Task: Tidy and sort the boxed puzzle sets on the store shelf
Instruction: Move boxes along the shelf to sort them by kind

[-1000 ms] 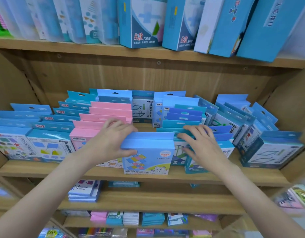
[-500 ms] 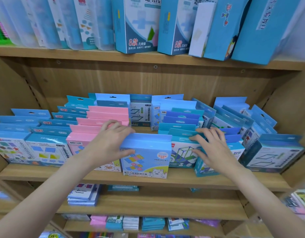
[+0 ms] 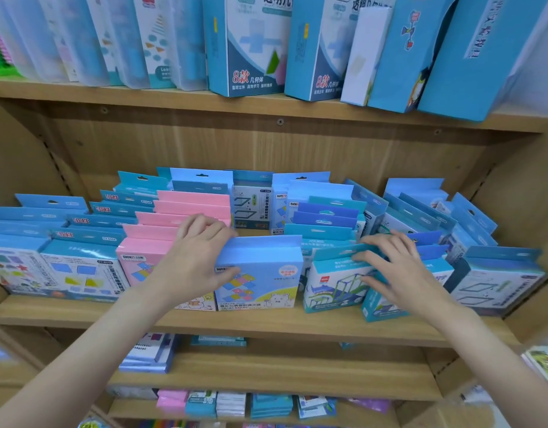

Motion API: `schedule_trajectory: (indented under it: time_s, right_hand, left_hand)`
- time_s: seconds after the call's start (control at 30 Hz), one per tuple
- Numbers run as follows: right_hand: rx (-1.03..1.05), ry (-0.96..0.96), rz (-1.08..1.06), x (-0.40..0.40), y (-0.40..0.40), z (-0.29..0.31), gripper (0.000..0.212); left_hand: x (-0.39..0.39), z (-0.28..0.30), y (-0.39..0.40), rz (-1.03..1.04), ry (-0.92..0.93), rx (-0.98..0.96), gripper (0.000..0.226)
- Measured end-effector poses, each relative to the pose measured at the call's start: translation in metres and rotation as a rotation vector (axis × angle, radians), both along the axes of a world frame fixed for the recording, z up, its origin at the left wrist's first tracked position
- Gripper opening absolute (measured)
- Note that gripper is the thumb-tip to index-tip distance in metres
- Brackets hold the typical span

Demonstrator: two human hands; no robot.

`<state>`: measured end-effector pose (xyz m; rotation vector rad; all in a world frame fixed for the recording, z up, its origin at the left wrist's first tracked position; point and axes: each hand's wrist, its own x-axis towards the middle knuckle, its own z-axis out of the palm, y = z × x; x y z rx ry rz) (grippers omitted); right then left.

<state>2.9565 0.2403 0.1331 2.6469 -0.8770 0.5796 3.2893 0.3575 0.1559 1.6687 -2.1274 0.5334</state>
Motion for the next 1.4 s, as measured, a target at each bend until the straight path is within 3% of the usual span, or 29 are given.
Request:
schedule_trajectory:
  time_s: [0.13, 0.27, 0.37, 0.53, 0.8, 0.9, 0.97, 1.07, 1.23, 1.4]
  right_hand:
    - [-0.001, 0.069, 0.009, 0.015, 0.007, 0.010, 0.039]
    - [0.022, 0.202, 0.046, 0.040, 0.009, 0.014, 0.051]
    - [0.101, 0.197, 0.042, 0.050, 0.009, 0.013, 0.053]
    - [0.191, 0.197, 0.001, 0.051, 0.007, 0.026, 0.034]
    - [0.151, 0.241, -0.044, 0.045, 0.005, 0.030, 0.035]
    - [0.154, 0.231, -0.089, 0.047, 0.005, 0.027, 0.045]
    - [0.163, 0.238, -0.108, 0.048, 0.007, 0.026, 0.039]
    - [0.193, 0.151, -0.071, 0.048, 0.011, 0.028, 0.027]
    - [0.293, -0.057, -0.014, 0.061, 0.017, 0.042, 0.024]
    - [0.416, -0.242, 0.018, 0.078, 0.031, 0.060, 0.015]
  left_hand:
    - [0.000, 0.000, -0.007, 0.018, -0.003, -0.016, 0.052]
    - [-0.001, 0.005, -0.009, 0.022, 0.006, 0.024, 0.051]
    - [0.000, 0.003, -0.010, 0.014, 0.019, 0.035, 0.051]
    - [0.003, 0.000, -0.013, -0.006, 0.037, 0.023, 0.052]
    - [0.005, 0.020, -0.020, -0.004, 0.014, 0.304, 0.058]
    - [0.008, 0.020, -0.019, -0.028, 0.016, 0.324, 0.058]
    - [0.009, 0.017, -0.018, -0.041, 0.021, 0.309, 0.057]
    - [0.011, 0.013, -0.014, -0.037, 0.004, 0.291, 0.060]
    - [0.022, 0.004, -0.011, -0.096, -0.079, 0.217, 0.069]
    - [0.027, 0.011, -0.005, -0.220, 0.159, 0.157, 0.060]
